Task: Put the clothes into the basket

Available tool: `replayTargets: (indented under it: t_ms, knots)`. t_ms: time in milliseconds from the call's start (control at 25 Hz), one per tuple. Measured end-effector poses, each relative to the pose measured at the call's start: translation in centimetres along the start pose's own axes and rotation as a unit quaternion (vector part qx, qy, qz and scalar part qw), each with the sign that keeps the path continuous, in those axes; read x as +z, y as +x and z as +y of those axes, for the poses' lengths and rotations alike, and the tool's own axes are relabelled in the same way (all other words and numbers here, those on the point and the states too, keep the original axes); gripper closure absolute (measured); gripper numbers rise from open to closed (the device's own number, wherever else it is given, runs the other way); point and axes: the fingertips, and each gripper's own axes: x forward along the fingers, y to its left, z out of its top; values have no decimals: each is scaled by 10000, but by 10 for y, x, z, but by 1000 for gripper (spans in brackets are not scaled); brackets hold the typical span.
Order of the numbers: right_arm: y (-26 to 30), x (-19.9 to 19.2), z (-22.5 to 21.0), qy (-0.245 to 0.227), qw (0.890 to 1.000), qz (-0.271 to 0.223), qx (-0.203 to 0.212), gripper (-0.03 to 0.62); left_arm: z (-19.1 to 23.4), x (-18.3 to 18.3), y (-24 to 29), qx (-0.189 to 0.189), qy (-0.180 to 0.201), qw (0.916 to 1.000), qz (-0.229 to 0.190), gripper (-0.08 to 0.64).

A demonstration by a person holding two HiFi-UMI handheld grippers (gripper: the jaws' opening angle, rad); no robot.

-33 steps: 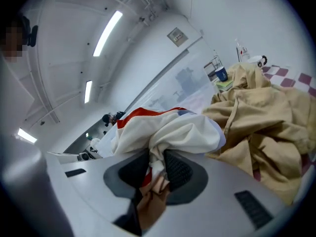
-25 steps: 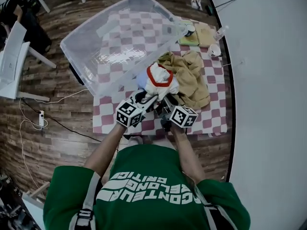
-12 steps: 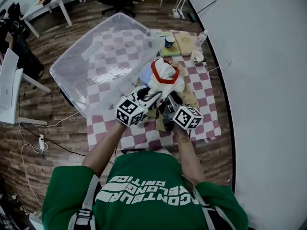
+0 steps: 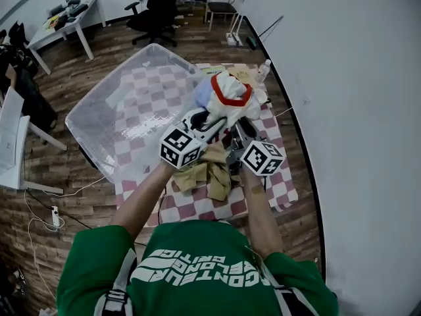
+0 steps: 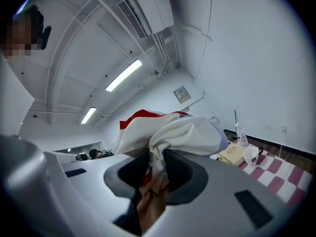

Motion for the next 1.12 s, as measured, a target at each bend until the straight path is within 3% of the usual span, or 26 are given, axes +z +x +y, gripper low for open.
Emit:
replayTargets:
  t_ms: [200,600,1120]
  knots:
    - [8,39,7,-125,9994,-294,106,499,6,37,13,-50,237,9996,-173,416]
    - [36,72,48,-379,9973,-390,496,499,31,83,-8,187,366,9980,-485,417]
    - [121,32,159,-328,9840,36,1751,499,106,105,-123,1453,535,9859,-643,417]
